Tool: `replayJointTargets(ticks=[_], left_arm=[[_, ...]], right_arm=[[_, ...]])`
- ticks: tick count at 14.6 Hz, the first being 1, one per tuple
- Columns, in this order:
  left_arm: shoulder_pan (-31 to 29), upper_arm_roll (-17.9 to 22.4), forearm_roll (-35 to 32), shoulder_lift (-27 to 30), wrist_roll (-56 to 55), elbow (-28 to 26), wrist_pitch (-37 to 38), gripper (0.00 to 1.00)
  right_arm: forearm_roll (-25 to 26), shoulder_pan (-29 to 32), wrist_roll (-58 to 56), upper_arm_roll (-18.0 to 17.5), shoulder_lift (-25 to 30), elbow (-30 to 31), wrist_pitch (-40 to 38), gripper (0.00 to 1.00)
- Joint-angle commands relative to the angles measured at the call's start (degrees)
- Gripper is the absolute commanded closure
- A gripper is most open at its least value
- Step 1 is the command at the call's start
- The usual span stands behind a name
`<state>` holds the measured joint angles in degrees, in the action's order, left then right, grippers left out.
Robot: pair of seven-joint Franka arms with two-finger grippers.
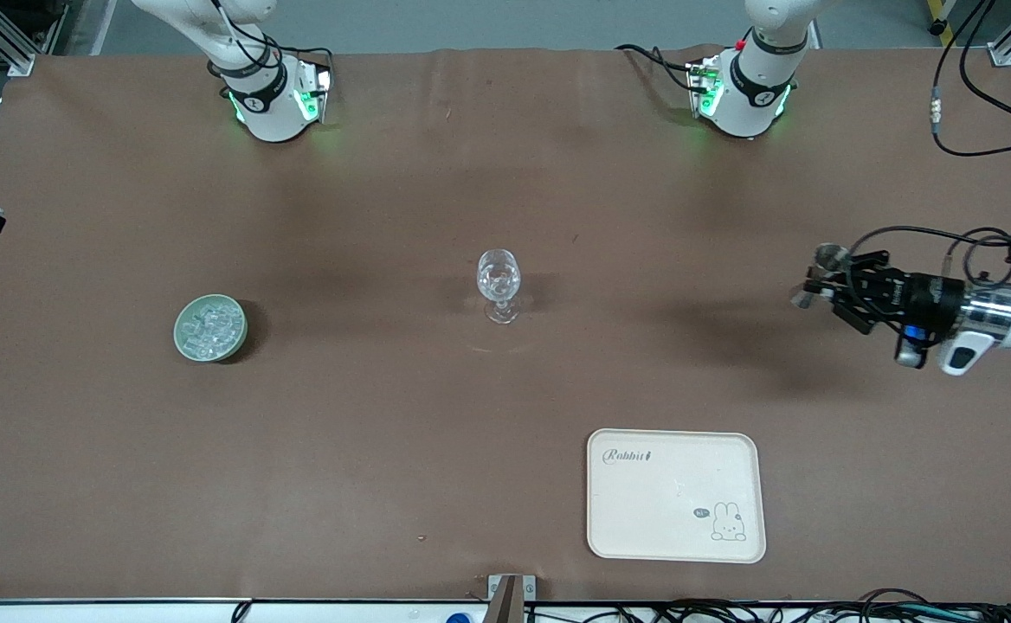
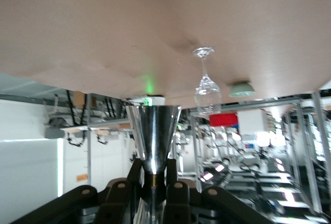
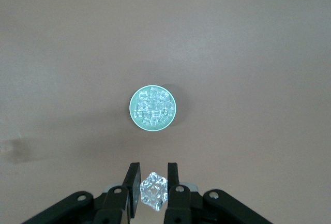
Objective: Pour wine and add ice with both arms
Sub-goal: 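Bring the metal jigger over the wine glass with the left gripper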
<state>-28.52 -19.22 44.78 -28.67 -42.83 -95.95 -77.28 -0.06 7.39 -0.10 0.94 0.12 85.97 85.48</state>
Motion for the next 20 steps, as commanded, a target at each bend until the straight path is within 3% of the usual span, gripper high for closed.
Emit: replayJointTargets(ticks=[1,3,13,20], left_arm=[[3.73,0.76,4.33,8.18,-0.49,-10.37,-5.32,1.0],[8.64,1.02,5.67,10.29,-1.89,-12.59,-8.84,1.0],[29.65,1.11,10.15,10.21,-15.07,-12.33,-26.5,1.0],[36.34,0.85,12.87,8.2,-20.88,-12.07,-40.22,1.0]], right_arm=[[-0.91,-0.8,0.71,0.99,-0.39,-1.07,-0.84,0.99],[-0.91,-0.8,0.62,0.99,-0.39,-1.15,-0.84,1.0],[-1.26,-0.89,0.71,0.9,-0.39,-0.98,-0.84,0.99],[-1.26,-0.89,0.71,0.82,-0.3,-0.71,-0.84,0.99]])
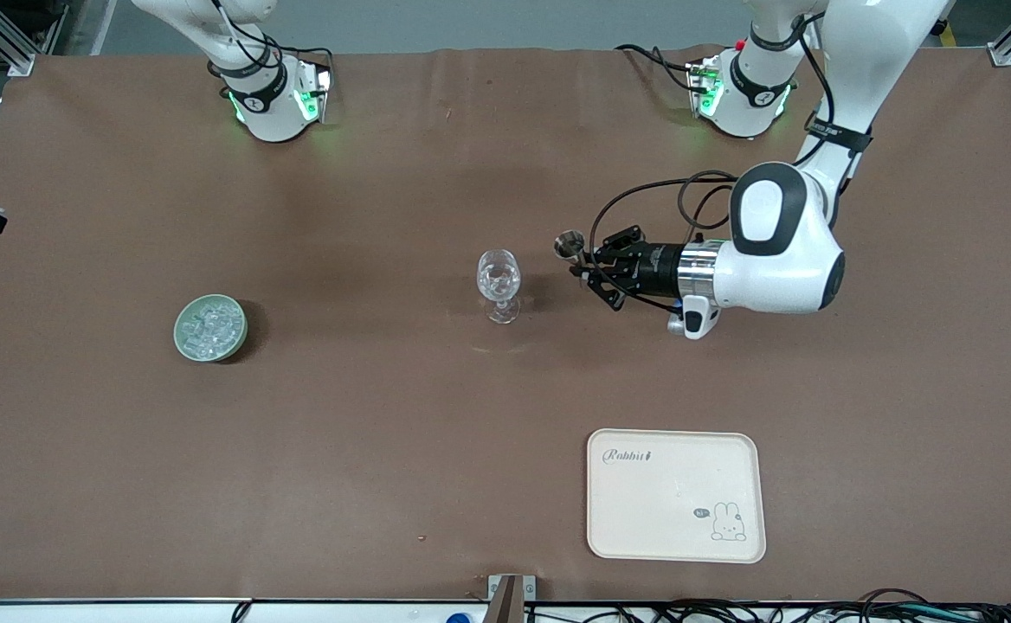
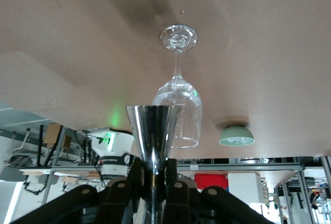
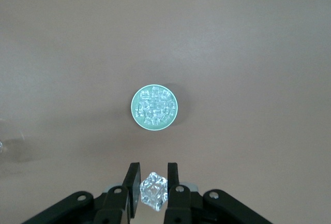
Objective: Pour wine and add ice with both arms
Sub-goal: 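Tilt the jigger over the wine glass with the left gripper to pour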
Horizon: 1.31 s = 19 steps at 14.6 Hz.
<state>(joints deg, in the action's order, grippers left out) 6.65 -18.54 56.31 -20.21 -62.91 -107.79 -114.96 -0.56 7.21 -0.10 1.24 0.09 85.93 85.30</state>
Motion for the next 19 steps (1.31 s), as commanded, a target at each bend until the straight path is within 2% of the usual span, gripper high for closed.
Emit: replayJointTargets(ticks=[1,6,9,11,15,19], left_arm=[[1.52,0.0,1.35,-0.53,-1.25,-0.14,-4.29,1.0],[1.7,-4.3,0.47,-2.91,-4.67,1.09,-11.51,1.0],[3.63,-4.66,-0.14,-3.17,-6.52,1.09,-15.72,1.0],[3.72,-5.79,-5.56,-3.87,-10.28,1.53,-16.96,1.0],[3.72,-8.09,-16.03,-7.65,-19.96,5.74,-18.63,1.0],[3.63,-9.67,-21.06,-7.57,-21.12,5.75,-18.55,1.0]], right_arm=[[-0.76,-0.71,0.71,0.52,-0.26,-0.59,-0.66,0.99],[-2.08,-0.62,0.71,0.7,-0.26,-0.59,-0.74,0.99],[-2.08,-0.62,0.71,0.7,-0.26,-0.41,-0.74,0.99],[-2.08,-0.62,0.71,0.7,-0.18,-0.24,-0.92,0.99],[-2.08,-0.53,0.71,0.7,-0.17,-0.23,-1.01,0.99],[-2.08,-0.62,0.71,0.7,-0.17,-0.23,-1.01,0.99]])
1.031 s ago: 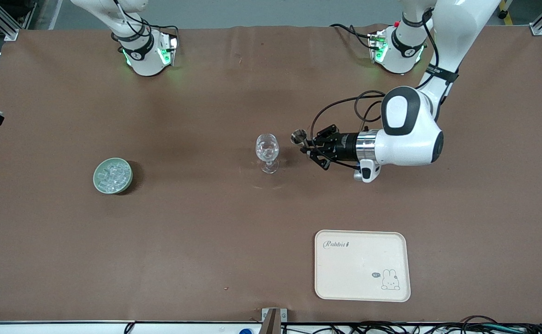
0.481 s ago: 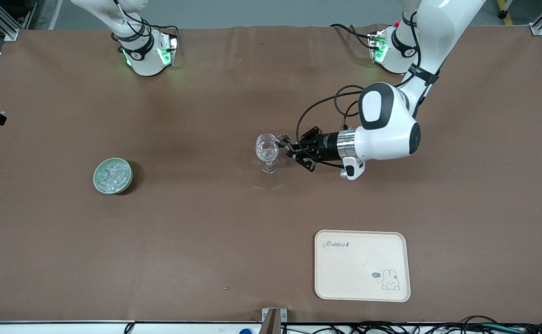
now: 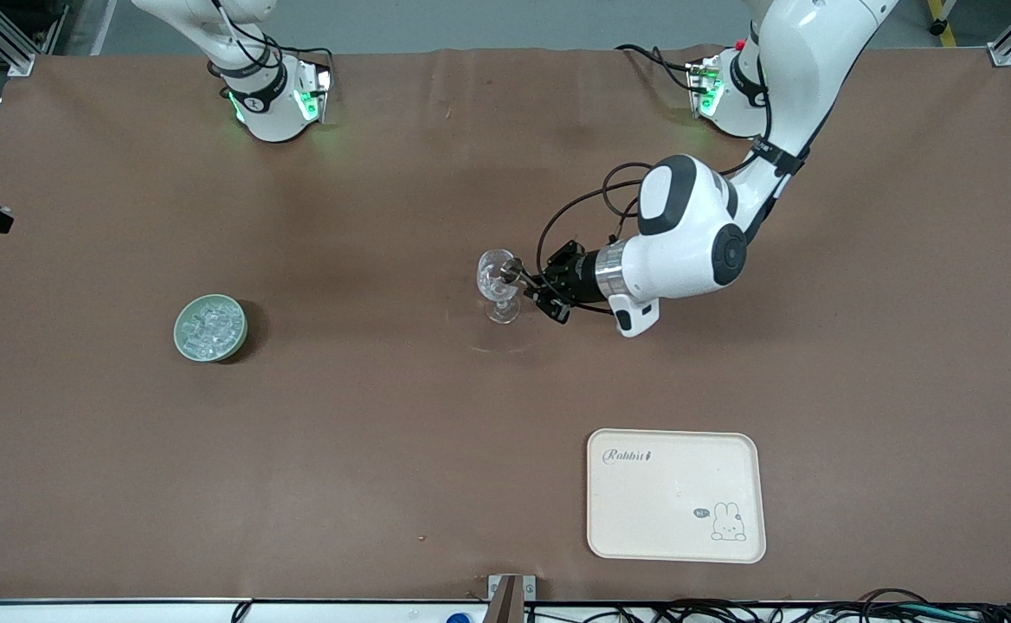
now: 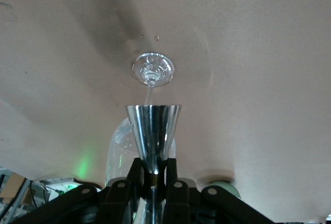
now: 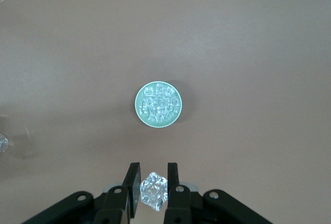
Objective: Pour wine and add ice with both arms
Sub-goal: 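Tilt the jigger over the wine glass with the left gripper to pour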
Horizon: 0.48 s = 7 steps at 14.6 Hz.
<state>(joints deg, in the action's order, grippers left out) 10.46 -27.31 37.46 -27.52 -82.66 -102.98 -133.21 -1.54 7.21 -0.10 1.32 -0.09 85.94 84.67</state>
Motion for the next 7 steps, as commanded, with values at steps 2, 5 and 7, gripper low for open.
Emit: replayJointTargets(ticks=[2,5,7], left_arm=[[-0.09,-1.26,-5.27,-0.08,-2.58,0.94,0.06,1.0],[-0.09,-2.58,-12.65,-0.16,-6.44,1.03,0.06,1.0],[-0.27,-3.62,-15.74,-0.08,-7.34,1.03,0.23,1.0]], right_arm=[[-1.19,-0.61,0.71,0.61,0.0,-0.24,-0.39,0.99],[-1.19,-0.53,0.71,0.61,0.0,-0.24,-0.39,0.99],[-1.19,-0.53,0.71,0.61,-0.09,-0.16,-0.39,0.99]])
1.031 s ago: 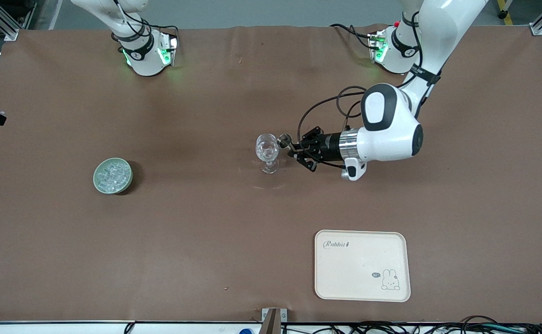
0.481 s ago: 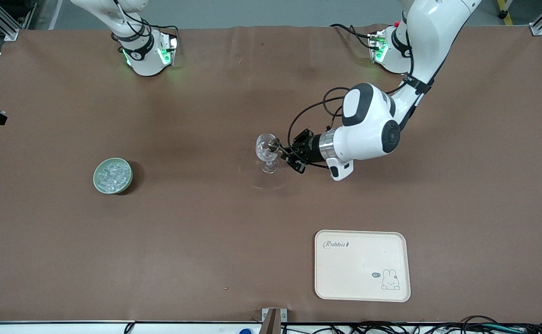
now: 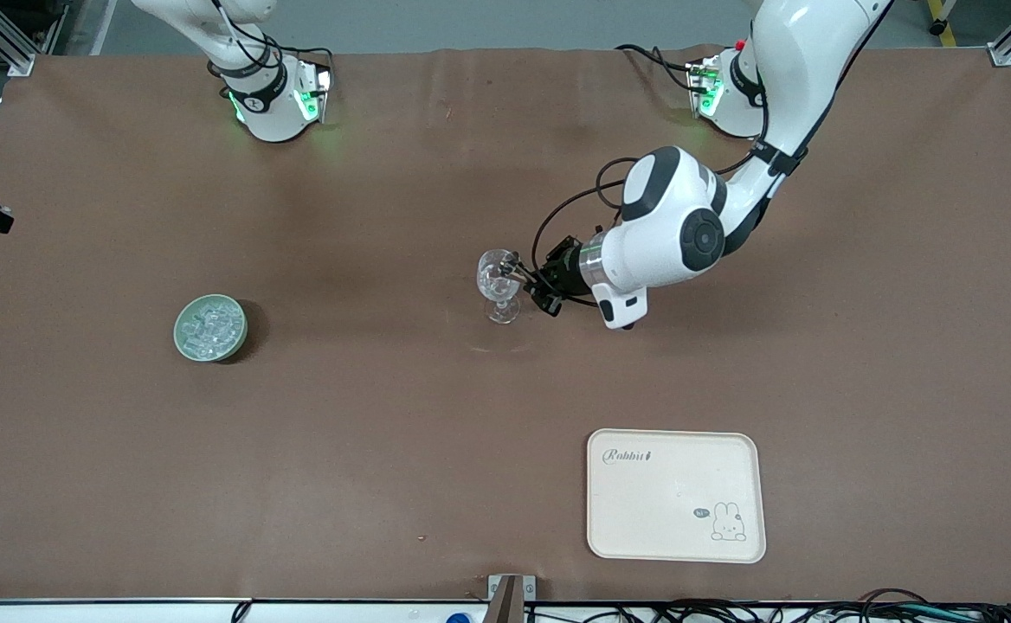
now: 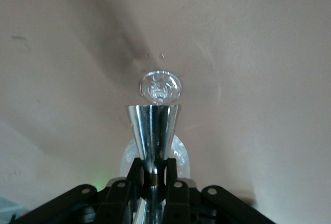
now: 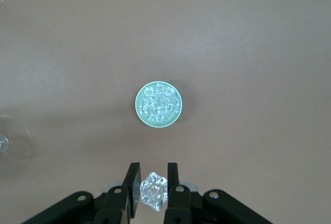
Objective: Pour wine and add ice with both arms
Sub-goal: 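Tilt the jigger over the wine glass with the left gripper to pour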
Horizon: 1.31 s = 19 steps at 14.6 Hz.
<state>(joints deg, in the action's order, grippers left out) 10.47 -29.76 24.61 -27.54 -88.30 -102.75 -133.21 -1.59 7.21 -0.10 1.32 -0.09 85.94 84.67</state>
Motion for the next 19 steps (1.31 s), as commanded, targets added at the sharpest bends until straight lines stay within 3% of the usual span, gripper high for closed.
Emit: replayJointTargets(ticks=[1,6,19], left_arm=[[-0.27,-1.17,-3.69,0.03,-1.7,0.89,0.92,1.0],[-0.18,-1.17,-6.41,-0.15,-1.96,4.05,6.2,1.0],[1.05,-3.11,-21.45,-2.08,-14.79,7.39,8.04,1.0]], right_arm=[[-1.13,-0.53,0.71,0.61,0.0,-0.16,-0.38,0.99],[-1.13,-0.53,0.71,0.61,-0.08,-0.16,-0.38,0.99],[-1.22,-0.44,0.71,0.61,-0.08,-0.16,-0.38,0.99]])
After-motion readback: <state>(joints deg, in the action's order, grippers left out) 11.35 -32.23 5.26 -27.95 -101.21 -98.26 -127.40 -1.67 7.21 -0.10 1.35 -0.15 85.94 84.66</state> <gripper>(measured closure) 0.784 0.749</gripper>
